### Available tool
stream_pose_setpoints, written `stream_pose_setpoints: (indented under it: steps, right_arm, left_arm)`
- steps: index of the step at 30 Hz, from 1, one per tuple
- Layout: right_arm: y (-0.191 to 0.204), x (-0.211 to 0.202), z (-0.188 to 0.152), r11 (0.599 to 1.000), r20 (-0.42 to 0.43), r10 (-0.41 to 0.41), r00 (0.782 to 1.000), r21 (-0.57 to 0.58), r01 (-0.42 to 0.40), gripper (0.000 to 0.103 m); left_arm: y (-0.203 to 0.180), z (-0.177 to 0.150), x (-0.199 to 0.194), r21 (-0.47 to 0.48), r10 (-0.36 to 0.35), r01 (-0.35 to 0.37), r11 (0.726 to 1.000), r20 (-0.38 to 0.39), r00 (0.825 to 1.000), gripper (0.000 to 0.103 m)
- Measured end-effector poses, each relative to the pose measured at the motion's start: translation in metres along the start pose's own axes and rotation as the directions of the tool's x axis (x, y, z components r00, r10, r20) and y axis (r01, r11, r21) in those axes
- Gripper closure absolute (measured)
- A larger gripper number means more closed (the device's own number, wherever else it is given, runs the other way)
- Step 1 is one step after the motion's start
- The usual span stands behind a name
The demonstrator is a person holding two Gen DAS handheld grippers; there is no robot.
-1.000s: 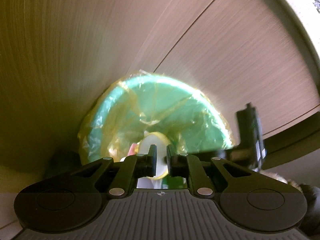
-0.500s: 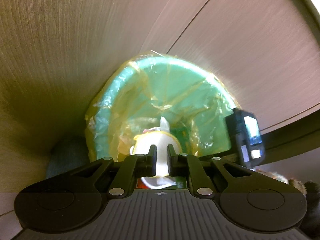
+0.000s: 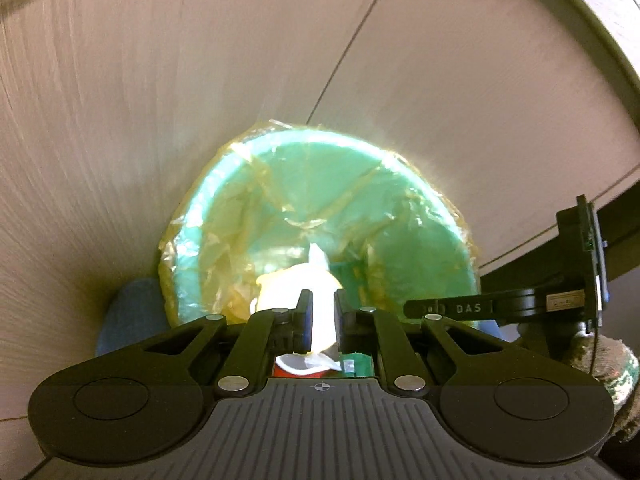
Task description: Collect trash
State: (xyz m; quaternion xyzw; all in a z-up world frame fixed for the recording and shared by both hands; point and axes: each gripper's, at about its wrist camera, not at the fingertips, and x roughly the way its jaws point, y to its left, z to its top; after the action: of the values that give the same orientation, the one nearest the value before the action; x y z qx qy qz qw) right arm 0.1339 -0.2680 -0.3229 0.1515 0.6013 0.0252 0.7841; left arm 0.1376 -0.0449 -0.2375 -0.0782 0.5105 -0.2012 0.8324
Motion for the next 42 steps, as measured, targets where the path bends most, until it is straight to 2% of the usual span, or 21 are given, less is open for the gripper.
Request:
stream_pose_setpoints:
  steps: [3, 5, 7, 8, 9, 11, 12, 14, 15, 17, 19, 20, 22, 23, 26, 28, 32, 36, 38, 40, 42]
  right_arm:
    - [0.001, -0.017, -0.004, 1.0, 0.05, 0.003, 0.999, -0.009, -0.003, 0.066]
    - [0.01, -0.04, -0.006, 1.0, 0.131, 0.019, 0.991, -0.027, -0.015, 0.066]
    - [0.022, -0.075, -0.008, 0.997, 0.253, 0.043, 0.966, -0.073, -0.025, 0.066]
    - [0.029, -0.095, -0.009, 0.995, 0.321, 0.054, 0.946, -0.1, -0.023, 0.066]
    - [0.036, -0.117, -0.011, 0.992, 0.388, 0.068, 0.919, -0.127, -0.02, 0.062]
    - [0.049, -0.164, -0.016, 0.985, 0.53, 0.099, 0.842, -0.171, -0.008, 0.05]
    - [0.056, -0.188, -0.021, 0.982, 0.606, 0.116, 0.787, -0.19, 0.002, 0.044]
    - [0.067, -0.227, -0.029, 0.976, 0.717, 0.142, 0.683, -0.217, 0.025, 0.041]
    - [0.072, -0.243, -0.035, 0.974, 0.759, 0.152, 0.633, -0.223, 0.033, 0.038]
    - [0.076, -0.265, -0.047, 0.973, 0.814, 0.174, 0.554, -0.23, 0.032, 0.03]
    - [0.074, -0.278, -0.06, 0.973, 0.849, 0.186, 0.495, -0.228, 0.025, 0.024]
    - [0.071, -0.281, -0.065, 0.974, 0.86, 0.187, 0.475, -0.225, 0.024, 0.024]
    - [0.067, -0.286, -0.076, 0.975, 0.872, 0.182, 0.454, -0.219, 0.03, 0.023]
    - [0.066, -0.283, -0.079, 0.976, 0.876, 0.175, 0.45, -0.213, 0.036, 0.022]
    - [0.061, -0.281, -0.085, 0.974, 0.88, 0.16, 0.447, -0.214, 0.071, 0.021]
    - [0.067, -0.278, -0.088, 0.97, 0.883, 0.16, 0.44, -0.224, 0.096, 0.021]
    - [0.079, -0.275, -0.104, 0.959, 0.882, 0.187, 0.433, -0.26, 0.114, 0.02]
    - [0.082, -0.273, -0.105, 0.96, 0.887, 0.168, 0.43, -0.246, 0.131, 0.02]
    - [0.083, -0.273, -0.106, 0.959, 0.886, 0.175, 0.429, -0.252, 0.131, 0.02]
    - [0.086, -0.274, -0.111, 0.955, 0.892, 0.187, 0.411, -0.263, 0.135, 0.019]
    - [0.087, -0.274, -0.116, 0.952, 0.901, 0.203, 0.385, -0.273, 0.138, 0.015]
  left_arm:
    - [-0.014, -0.002, -0.012, 0.038, 0.039, -0.042, 0.998, 0.066, 0.997, 0.09]
    - [-0.027, 0.001, -0.035, 0.068, 0.04, -0.053, 0.996, 0.172, 0.984, 0.09]
    - [-0.042, 0.005, -0.066, 0.101, 0.03, -0.065, 0.993, 0.314, 0.949, 0.09]
    - [-0.049, 0.005, -0.083, 0.114, 0.026, -0.076, 0.991, 0.387, 0.922, 0.09]
    - [-0.057, 0.005, -0.102, 0.124, 0.022, -0.09, 0.988, 0.466, 0.885, 0.09]
    - [-0.07, 0.004, -0.128, 0.129, 0.019, -0.114, 0.985, 0.574, 0.818, 0.09]
    - [-0.078, 0.003, -0.141, 0.133, 0.017, -0.127, 0.983, 0.624, 0.782, 0.09]
    - [-0.092, 0.002, -0.164, 0.142, 0.016, -0.159, 0.977, 0.694, 0.72, 0.09]
    - [-0.097, 0.001, -0.171, 0.144, 0.016, -0.171, 0.975, 0.716, 0.698, 0.09]
    - [-0.108, -0.003, -0.186, 0.159, 0.006, -0.188, 0.969, 0.748, 0.664, 0.09]
    - [-0.125, -0.011, -0.192, 0.185, -0.014, -0.198, 0.963, 0.763, 0.646, 0.09]
    - [-0.131, -0.015, -0.194, 0.203, -0.031, -0.197, 0.959, 0.768, 0.64, 0.09]
    - [-0.14, -0.023, -0.196, 0.229, -0.055, -0.197, 0.953, 0.773, 0.632, 0.09]
    - [-0.144, -0.028, -0.196, 0.232, -0.051, -0.214, 0.949, 0.783, 0.62, 0.09]
    - [-0.154, -0.037, -0.195, 0.187, 0.04, -0.323, 0.928, 0.81, 0.585, 0.09]
    - [-0.157, -0.04, -0.194, 0.155, 0.088, -0.361, 0.919, 0.814, 0.574, 0.09]
    - [-0.153, -0.045, -0.191, 0.137, 0.127, -0.375, 0.917, 0.79, 0.599, 0.09]
    - [-0.148, -0.051, -0.19, 0.137, 0.128, -0.366, 0.92, 0.78, 0.613, 0.089]
    - [-0.146, -0.054, -0.191, 0.139, 0.116, -0.353, 0.925, 0.782, 0.612, 0.09]
    - [-0.145, -0.056, -0.194, 0.141, 0.103, -0.341, 0.929, 0.789, 0.605, 0.09]
    - [-0.145, -0.058, -0.196, 0.145, 0.09, -0.333, 0.932, 0.796, 0.598, 0.09]
